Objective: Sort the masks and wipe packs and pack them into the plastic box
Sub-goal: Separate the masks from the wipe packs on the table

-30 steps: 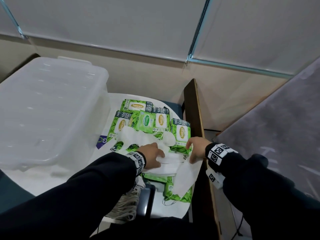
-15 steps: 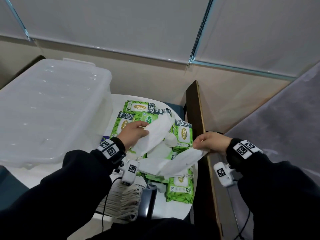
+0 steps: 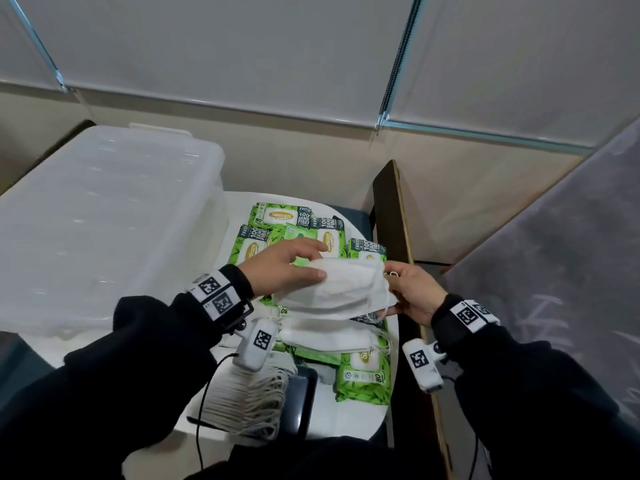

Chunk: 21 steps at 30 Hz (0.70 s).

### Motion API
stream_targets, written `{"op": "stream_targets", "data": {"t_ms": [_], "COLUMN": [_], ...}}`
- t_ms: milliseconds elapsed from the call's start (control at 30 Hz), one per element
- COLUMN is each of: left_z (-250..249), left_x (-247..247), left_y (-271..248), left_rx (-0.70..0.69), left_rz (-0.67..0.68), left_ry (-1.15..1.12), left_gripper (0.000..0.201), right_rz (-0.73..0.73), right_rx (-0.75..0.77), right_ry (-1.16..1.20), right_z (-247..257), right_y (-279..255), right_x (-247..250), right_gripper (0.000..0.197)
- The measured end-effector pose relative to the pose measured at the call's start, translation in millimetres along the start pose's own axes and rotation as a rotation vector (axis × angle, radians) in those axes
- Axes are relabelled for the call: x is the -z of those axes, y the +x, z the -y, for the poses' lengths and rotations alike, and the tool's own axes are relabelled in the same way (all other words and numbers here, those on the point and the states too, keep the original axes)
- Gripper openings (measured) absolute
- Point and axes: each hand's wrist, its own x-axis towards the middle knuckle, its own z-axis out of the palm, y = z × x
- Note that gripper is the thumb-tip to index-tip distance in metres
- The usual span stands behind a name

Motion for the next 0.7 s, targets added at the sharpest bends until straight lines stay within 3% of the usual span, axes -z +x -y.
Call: {"op": "stream_targets", "data": {"t_ms": [67,167,300,467,600,700], "left_z": [2,7,23,28,42,50], "left_x": [-13,-34,-44,-45,-28,-7], "left_y": [6,10,6,4,-3,-10], "left_rx": [0.018,0.004,0.030,0.060,0.192,0.293], "left_rz": [0.072,-0.010,-0.129,-0.117,0.023,-0.016], "left_ry": [0.123,0.163,0.141,0.287,0.257,0.120], "left_gripper": [0.016,0.010,0.030,0.030,0.031,0.036], "right_rz": [0.009,-0.032,-0.050,-0.102,-0.186,-0.215], "right_rx": [0.042,0.051,-0.076,0.037,-0.016,-0.048], "right_ry": [0.053,0.055,0.052,-0.154,-0.072,-0.015], "right_z": [0,-1,-11,-27,-43,-52], "right_y": [-4,-8,-8,-7,0,3], "right_x": [-7,-14,-10,-6,5,16], "right_gripper": [0.015,0.013,0.046,0.014,0.022,0.021]}}
